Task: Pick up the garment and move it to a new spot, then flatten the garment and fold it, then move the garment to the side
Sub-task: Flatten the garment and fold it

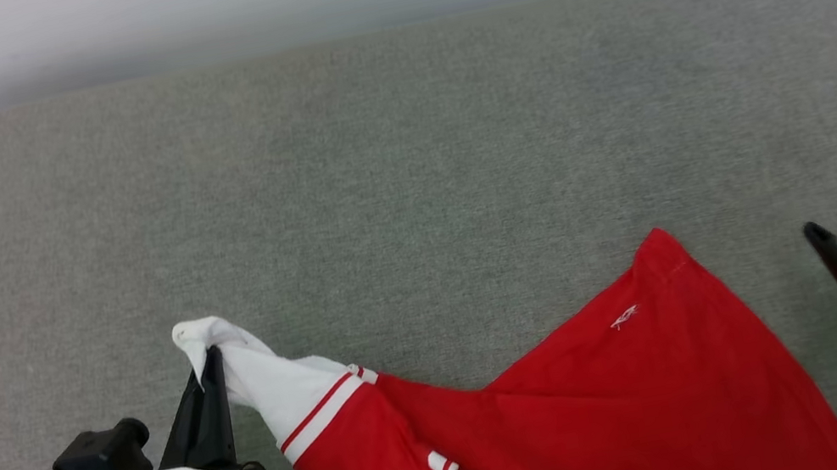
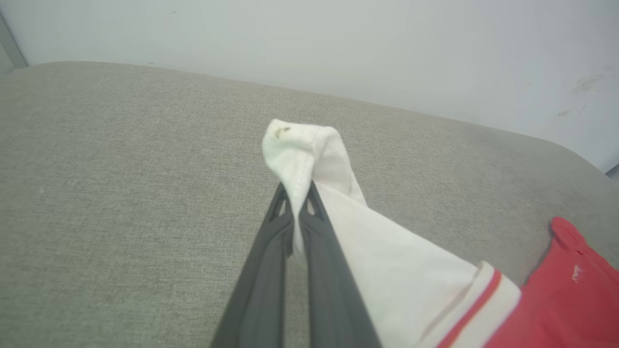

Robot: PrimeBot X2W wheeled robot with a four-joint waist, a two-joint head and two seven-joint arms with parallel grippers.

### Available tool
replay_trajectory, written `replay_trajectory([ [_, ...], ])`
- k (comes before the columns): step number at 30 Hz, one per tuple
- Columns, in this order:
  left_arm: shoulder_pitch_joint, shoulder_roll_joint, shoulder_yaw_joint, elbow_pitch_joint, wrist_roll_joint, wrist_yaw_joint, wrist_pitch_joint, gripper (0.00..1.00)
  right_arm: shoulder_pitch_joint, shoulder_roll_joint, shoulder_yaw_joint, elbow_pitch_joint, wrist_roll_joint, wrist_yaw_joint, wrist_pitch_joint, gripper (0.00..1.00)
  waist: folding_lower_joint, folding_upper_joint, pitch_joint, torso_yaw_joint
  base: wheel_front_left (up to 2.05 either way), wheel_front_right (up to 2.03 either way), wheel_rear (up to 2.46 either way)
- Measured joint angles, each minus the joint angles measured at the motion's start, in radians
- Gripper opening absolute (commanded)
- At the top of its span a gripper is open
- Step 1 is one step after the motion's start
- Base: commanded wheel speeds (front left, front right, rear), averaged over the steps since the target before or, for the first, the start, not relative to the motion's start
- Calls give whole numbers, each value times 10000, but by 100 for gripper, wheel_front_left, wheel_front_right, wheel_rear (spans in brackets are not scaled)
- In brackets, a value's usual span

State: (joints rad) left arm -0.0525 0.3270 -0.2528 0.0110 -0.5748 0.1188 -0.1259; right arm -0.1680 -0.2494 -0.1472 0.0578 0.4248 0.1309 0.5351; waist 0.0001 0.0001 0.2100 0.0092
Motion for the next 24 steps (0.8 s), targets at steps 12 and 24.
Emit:
replay_trajectory([
  [12,-919,-257,-378,213,75,-293,-182,0,-2148,-767,2483,1051,765,0,3710,100,0,0,1052,752,0,0,0],
  [24,-1378,-485,-587,736,8,-514,-408,0,-2998,-1103,3181,1795,1135,0,5066,0,0,0,1340,1105,0,0,0],
])
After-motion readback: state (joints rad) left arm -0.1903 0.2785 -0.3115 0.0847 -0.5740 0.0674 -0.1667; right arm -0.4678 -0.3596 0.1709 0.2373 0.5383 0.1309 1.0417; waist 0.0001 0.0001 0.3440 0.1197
